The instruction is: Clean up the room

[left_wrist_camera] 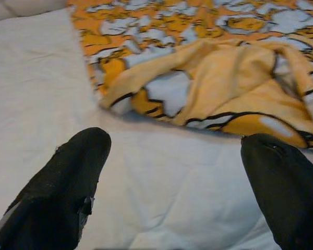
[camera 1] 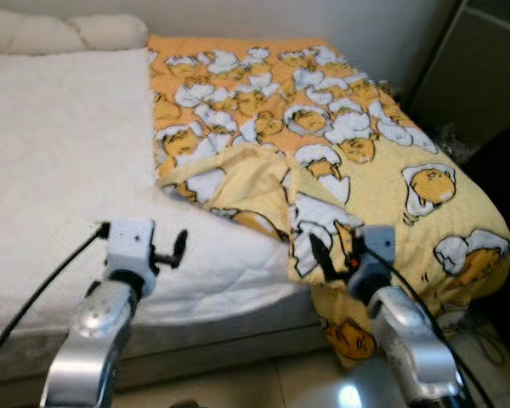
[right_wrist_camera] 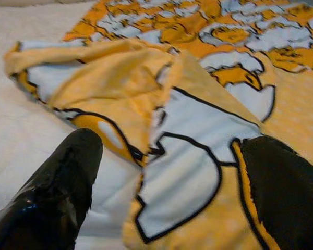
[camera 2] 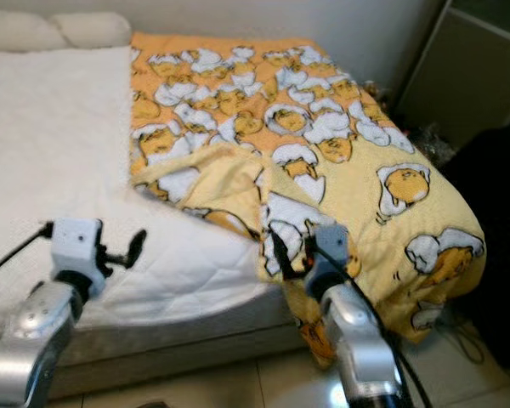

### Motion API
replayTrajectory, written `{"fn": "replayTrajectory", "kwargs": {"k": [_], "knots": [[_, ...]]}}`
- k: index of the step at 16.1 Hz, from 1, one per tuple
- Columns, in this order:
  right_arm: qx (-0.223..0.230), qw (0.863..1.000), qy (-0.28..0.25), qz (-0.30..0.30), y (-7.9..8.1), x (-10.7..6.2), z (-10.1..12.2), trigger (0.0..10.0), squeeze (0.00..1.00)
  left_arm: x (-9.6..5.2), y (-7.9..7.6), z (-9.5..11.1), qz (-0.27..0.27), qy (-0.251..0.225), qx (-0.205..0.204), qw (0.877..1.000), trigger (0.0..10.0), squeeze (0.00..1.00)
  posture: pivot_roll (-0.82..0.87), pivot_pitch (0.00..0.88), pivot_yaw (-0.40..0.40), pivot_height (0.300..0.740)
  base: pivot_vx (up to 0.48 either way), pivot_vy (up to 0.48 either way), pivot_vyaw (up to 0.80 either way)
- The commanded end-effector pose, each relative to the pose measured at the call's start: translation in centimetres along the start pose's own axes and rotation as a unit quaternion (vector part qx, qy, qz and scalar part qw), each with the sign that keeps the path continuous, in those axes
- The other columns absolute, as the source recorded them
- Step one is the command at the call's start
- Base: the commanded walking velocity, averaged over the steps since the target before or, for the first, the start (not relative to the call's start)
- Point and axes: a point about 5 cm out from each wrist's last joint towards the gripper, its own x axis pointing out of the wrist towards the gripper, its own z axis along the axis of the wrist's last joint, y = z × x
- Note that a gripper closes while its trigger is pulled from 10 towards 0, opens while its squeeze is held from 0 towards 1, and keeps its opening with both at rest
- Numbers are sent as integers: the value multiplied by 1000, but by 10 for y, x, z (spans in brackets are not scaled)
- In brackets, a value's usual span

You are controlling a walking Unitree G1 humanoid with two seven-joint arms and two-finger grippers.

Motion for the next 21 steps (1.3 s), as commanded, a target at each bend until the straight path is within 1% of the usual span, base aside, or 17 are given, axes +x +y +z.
{"fn": "replayTrajectory", "kwargs": {"k": [1, 3, 4, 9, 11, 12, 14, 15, 16, 18, 19, 20, 21], "knots": [[-7, 1000, 1, 7, 3, 3, 4, 10000, 1000, -2, 4, -1, 7, 1, 6, 1000, 10000, 0, -9, 0, -39, 740, 360, 0, 794], [-11, 1000, 4, 13, 6, 3, 3, 10000, 1000, -2, 4, 0, 6, 1, 8, 1000, 10000, 0, -7, 0, -39, 740, 364, 0, 794], [-4, 1000, 7, 11, 6, 3, 3, 10000, 1000, -2, 4, 0, 6, 0, 8, 1000, 10000, 0, -4, 0, -41, 740, 360, 0, 0], [-10, 1000, 9, 15, 8, 4, 4, 10000, 1000, -3, 6, 0, 9, -1, 11, 1000, 10000, 0, 5, 0, -47, 740, 336, 0, 0], [-42, 999, 23, 7, 7, 7, 5, 10000, 1000, -5, 2, -1, -26, 10, 32, 999, 10000, 0, 9, 0, -51, 740, 0, 0, 0], [-49, 998, 27, 0, 5, 8, 5, 10000, 1000, -6, 0, -2, -41, 14, 41, 998, 10000, 0, 11, 0, -53, 740, 0, 0, 0], [-67, 996, 47, -23, -1, 15, 7, 10000, 1000, -7, -5, -3, -95, 27, 69, 993, 10000, 0, 13, 0, -53, 740, 0, 0, 0], [-89, 993, 71, -29, -4, 22, 5, 10000, 1000, -6, -5, -3, -115, 32, 79, 990, 10000, 0, 12, 0, -50, 740, 0, 0, 0], [-118, 987, 106, -40, -8, 28, 0, 10000, 0, -6, -4, -2, -133, 37, 88, 987, 10000, 0, 12, 0, -47, 740, 0, 0, 0], [-143, 978, 147, -48, -14, 36, -7, 10000, 0, -6, -4, -1, -163, 46, 100, 981, 10000, 0, 14, 0, -46, 740, 0, 0, 0], [-152, 972, 174, -51, -21, 42, -12, 10000, 0, -9, -4, -1, -202, 56, 118, 971, 10000, 0, 16, 0, -44, 740, 0, 0, 0], [-153, 969, 185, -56, -24, 45, -14, 10000, 0, -11, -4, 0, -221, 60, 124, 966, 10000, 0, 15, 0, -42, 740, 0, 0, 0], [-160, 964, 203, -62, -28, 51, -17, 10000, 0, -13, -3, 1, -250, 66, 132, 957, 10000, 0, 14, 0, -36, 740, 0, 0, 0]]}}
